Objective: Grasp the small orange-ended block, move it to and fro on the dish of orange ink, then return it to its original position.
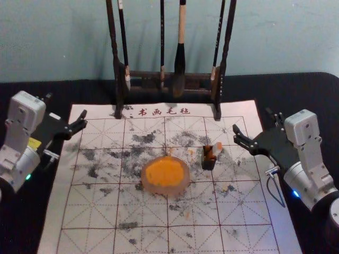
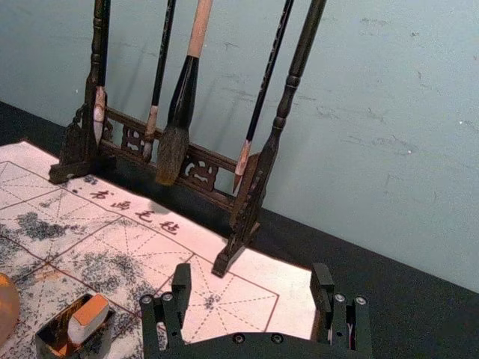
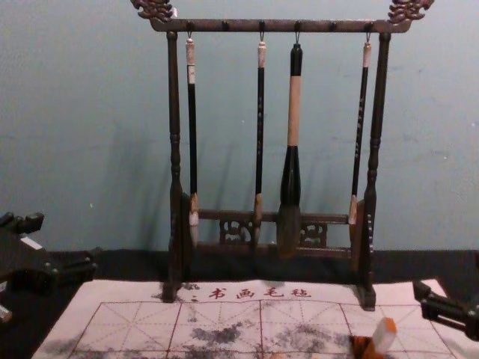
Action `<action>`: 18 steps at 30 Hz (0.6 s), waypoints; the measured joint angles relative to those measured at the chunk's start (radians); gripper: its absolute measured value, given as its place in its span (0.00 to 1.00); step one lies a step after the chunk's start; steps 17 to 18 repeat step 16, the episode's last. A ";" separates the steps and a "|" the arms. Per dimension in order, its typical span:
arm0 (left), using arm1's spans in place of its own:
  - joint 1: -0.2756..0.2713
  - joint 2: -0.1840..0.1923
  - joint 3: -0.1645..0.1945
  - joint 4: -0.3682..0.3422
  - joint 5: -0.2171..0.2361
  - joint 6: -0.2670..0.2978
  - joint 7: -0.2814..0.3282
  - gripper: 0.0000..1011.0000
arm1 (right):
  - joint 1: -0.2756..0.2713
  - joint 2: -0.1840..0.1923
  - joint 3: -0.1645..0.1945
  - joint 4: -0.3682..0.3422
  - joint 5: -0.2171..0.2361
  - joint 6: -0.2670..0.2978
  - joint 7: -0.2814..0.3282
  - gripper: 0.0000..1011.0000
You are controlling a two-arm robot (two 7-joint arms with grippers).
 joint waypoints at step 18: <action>0.000 0.000 0.000 0.000 0.000 0.000 0.000 0.99 | 0.000 0.002 -0.001 -0.003 0.002 0.003 0.002 0.99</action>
